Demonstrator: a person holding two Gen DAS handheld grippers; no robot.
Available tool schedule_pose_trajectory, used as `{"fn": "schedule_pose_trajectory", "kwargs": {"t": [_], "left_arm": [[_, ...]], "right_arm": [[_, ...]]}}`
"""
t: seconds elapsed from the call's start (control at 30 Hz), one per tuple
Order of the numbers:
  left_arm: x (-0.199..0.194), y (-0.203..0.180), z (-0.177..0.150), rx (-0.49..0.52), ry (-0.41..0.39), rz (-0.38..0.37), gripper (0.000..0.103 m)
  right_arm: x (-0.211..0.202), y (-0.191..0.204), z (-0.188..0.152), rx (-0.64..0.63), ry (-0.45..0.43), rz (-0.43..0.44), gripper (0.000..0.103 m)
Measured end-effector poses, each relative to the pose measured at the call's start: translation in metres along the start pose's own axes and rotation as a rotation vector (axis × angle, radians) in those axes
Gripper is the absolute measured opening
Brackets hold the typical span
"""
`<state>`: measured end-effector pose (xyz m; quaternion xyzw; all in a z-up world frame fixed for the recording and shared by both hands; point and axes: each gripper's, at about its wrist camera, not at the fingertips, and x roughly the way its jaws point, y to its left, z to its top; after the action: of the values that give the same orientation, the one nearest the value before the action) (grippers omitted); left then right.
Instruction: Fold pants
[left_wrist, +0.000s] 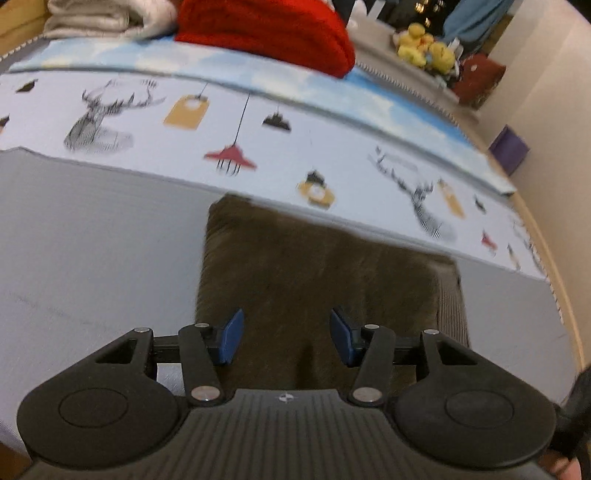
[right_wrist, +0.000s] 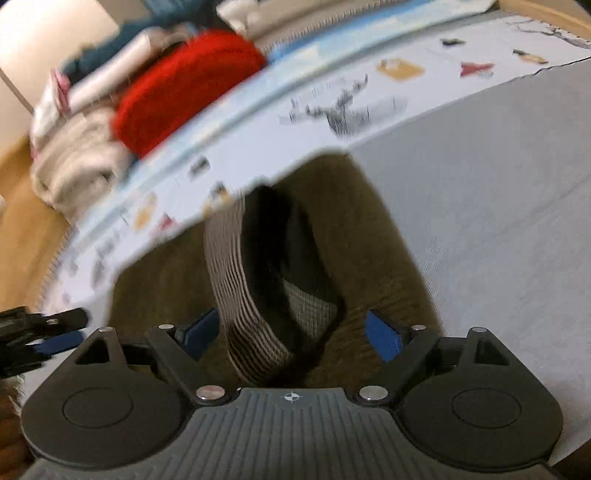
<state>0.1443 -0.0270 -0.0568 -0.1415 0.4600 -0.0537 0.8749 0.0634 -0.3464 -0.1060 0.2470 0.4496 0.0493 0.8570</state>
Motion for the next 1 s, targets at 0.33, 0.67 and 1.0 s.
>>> {"fn": "schedule_pose_trajectory", "kwargs": {"t": [0.33,0.67,1.0], "left_arm": [[-0.019,0.02,-0.009,0.04,0.015,0.002,0.057],[-0.021,0.017,-0.009,0.035,-0.007,-0.06,0.055],[-0.025,-0.01,-0.021,0.171,0.011,-0.14,0.052]], "right_arm": [[0.009,0.037,-0.008,-0.103,-0.086,-0.097,0.04],[-0.079,0.037,0.011,-0.1,-0.37,0.062,0.027],[-0.051,-0.024,0.012,0.024,-0.12,-0.196,0.039]]}}
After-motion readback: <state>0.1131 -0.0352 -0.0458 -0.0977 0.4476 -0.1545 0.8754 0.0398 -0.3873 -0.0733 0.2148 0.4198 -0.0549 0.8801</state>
